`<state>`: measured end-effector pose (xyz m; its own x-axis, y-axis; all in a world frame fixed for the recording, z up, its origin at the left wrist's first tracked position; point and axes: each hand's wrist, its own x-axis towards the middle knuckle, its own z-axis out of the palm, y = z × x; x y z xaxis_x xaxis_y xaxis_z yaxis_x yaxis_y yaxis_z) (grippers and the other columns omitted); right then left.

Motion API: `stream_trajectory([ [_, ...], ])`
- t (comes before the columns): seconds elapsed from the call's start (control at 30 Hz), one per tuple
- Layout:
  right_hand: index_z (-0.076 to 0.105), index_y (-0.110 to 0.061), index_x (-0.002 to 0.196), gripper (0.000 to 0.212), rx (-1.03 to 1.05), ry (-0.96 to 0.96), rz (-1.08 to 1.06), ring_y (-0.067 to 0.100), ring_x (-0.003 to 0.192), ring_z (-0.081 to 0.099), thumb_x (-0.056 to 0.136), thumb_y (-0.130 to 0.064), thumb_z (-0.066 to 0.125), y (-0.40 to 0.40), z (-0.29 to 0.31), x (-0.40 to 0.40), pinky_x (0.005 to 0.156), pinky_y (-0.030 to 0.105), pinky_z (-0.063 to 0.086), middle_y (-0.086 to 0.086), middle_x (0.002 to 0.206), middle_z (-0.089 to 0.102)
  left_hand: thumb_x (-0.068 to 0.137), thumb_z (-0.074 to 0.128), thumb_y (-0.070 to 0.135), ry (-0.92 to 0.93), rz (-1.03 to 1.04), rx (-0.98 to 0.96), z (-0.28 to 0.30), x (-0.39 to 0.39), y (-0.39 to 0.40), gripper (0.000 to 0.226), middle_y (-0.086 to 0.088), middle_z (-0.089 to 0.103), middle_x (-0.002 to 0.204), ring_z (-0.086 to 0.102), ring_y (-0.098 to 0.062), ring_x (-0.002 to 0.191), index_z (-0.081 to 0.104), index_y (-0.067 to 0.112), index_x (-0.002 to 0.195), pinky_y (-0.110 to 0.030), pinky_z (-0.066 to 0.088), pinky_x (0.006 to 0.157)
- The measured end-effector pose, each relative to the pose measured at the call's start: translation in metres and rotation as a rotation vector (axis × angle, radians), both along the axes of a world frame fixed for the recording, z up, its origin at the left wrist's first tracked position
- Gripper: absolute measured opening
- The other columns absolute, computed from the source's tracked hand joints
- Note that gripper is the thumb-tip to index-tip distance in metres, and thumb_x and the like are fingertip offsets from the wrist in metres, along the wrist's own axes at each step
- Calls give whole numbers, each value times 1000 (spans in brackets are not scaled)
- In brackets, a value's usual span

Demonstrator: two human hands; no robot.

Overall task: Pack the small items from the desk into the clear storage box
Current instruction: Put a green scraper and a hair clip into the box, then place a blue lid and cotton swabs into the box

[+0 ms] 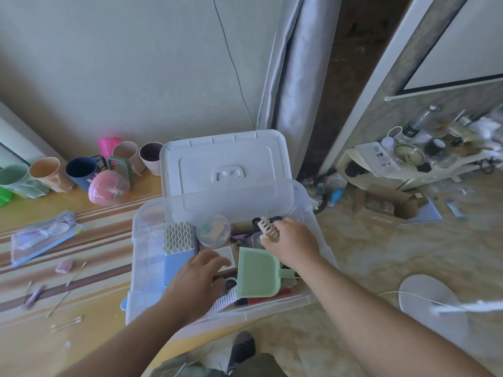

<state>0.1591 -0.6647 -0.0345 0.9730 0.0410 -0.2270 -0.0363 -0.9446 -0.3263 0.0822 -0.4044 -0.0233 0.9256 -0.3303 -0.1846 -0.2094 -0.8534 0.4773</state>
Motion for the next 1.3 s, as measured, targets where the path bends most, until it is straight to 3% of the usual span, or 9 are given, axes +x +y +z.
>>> stream_trajectory([
  [0.23,56,-18,132,34,-191,51,20,36,108,62,101,-33,62,3,-55,41,76,42,52,8,127,58,88,70,26,-48,107,107,-17,-28,38,27,8,59,123,56,-25,115,69,36,113,-43,53,93],
  [0.37,56,-23,147,46,-140,-21,269,31,120,53,102,-31,66,-5,-73,42,94,45,49,2,132,59,87,71,27,-70,133,107,-20,-26,43,28,8,59,123,54,-24,116,68,37,112,-43,53,92],
  [0.5,59,-23,148,54,-1,-77,345,32,123,52,97,-29,74,8,-70,44,105,46,44,1,135,64,88,70,29,-60,137,111,-24,-22,43,29,8,57,127,50,-23,121,67,39,116,-44,52,94],
  [0.67,63,-23,138,61,126,-83,248,32,123,48,86,-46,83,27,-62,32,97,48,48,3,133,58,89,68,28,-50,99,130,-23,-14,36,26,4,57,129,52,-27,123,70,37,114,-47,50,98],
  [0.77,65,-20,133,54,170,-82,187,33,125,49,87,-43,81,37,-54,23,101,48,47,4,134,55,86,69,26,-76,107,131,-22,-6,36,35,2,56,132,50,-29,125,66,39,118,-52,49,100],
  [0.87,62,-20,135,49,213,-95,209,31,131,46,91,-40,73,55,-38,15,105,48,45,4,137,53,89,61,41,-93,157,90,-12,1,38,50,-4,48,142,43,-33,130,51,38,138,-50,45,104],
  [0.93,61,-20,137,50,236,-120,255,32,129,47,92,-41,70,74,-26,11,104,45,43,5,135,54,92,50,51,-112,196,39,-3,5,47,51,-4,46,141,43,-33,129,47,36,141,-49,44,104],
  [1.17,63,-19,135,55,423,-238,457,34,126,46,90,-50,62,200,33,-8,107,44,41,6,135,54,92,60,35,-262,439,-70,5,-2,143,41,2,54,131,51,-28,121,55,33,133,-44,42,105],
  [1.3,62,-20,135,56,500,-215,636,32,124,49,86,-48,62,288,42,-30,106,46,46,5,132,53,84,67,27,-210,554,30,-16,-30,222,50,2,54,128,52,-27,120,57,31,132,-46,42,103],
])
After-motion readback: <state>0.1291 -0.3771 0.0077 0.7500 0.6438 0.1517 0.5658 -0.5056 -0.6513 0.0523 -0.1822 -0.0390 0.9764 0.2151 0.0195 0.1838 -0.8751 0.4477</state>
